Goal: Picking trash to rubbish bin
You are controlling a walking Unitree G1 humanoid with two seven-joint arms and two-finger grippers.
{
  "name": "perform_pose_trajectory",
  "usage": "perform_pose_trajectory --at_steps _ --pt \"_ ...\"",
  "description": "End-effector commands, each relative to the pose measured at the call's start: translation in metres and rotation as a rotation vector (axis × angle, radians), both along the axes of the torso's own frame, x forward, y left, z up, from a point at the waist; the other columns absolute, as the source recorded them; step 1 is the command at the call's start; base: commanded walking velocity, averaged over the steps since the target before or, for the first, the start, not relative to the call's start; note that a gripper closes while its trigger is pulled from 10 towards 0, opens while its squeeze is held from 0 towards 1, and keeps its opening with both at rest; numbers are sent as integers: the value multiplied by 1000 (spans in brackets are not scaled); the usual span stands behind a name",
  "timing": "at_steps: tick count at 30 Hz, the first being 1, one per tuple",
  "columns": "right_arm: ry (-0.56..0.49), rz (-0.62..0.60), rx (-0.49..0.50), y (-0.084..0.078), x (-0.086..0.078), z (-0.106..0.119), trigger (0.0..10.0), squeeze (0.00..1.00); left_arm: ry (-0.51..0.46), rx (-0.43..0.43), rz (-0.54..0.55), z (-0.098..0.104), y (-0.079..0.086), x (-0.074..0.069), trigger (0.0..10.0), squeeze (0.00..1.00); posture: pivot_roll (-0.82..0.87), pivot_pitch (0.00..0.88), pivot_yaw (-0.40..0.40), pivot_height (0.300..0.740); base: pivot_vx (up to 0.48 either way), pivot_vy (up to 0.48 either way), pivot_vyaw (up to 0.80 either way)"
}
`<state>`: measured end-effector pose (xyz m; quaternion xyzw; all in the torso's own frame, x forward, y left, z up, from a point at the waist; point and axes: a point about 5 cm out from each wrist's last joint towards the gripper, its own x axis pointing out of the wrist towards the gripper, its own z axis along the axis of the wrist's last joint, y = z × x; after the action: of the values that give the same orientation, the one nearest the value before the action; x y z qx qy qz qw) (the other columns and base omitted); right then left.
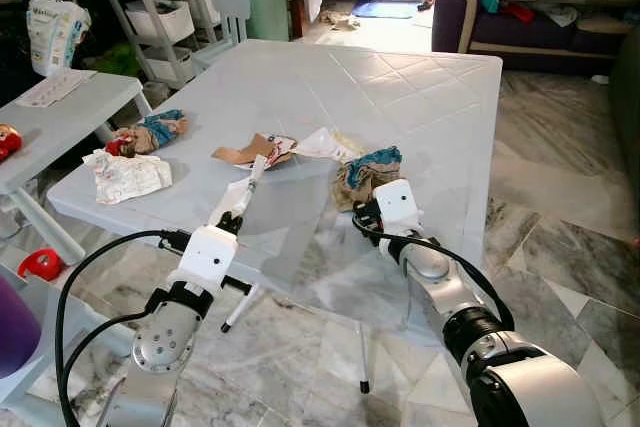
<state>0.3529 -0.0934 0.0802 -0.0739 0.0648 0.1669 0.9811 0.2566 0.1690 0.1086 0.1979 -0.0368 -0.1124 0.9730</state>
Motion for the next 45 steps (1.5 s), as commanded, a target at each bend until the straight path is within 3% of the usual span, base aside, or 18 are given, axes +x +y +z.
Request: perform_pose_trajectory --at_steps 1,17,26,31,35,36,37,38,45 --pt "-20 -13 27 1 2 4 0 0 5 11 7 1 4 2 10000 0 98 31 59 740 0 0 0" --pt "-181 -82 115 -7 8 28 0 0 -20 14 22 7 6 10 10000 0 88 27 67 740 0 0 0" --pt "-328 -109 157 -17 16 57 0 0 -96 4 82 21 8 21 10000 0 70 13 61 740 0 0 0" --pt "-398 -73 162 -23 8 63 0 0 -148 -32 146 34 6 29 10000 0 51 3 49 740 0 0 0" --pt "-416 -40 168 -28 -7 59 0 0 -173 -47 175 39 3 32 10000 0 27 0 41 740 0 0 0" --pt "-413 -34 163 -31 -18 56 8588 0 -176 -68 186 40 2 34 10000 0 18 0 43 740 0 0 0" --pt "-410 -40 164 -33 -21 56 8588 0 -175 -75 188 40 1 34 10000 0 15 0 43 740 0 0 0" --pt "-405 -48 170 -34 -22 55 10000 0 -175 -77 189 41 1 35 10000 0 5 0 45 740 0 0 0" --pt "-406 -77 166 -39 -41 61 10000 0 -173 -108 183 42 -6 41 10000 0 -29 0 51 740 0 0 0"
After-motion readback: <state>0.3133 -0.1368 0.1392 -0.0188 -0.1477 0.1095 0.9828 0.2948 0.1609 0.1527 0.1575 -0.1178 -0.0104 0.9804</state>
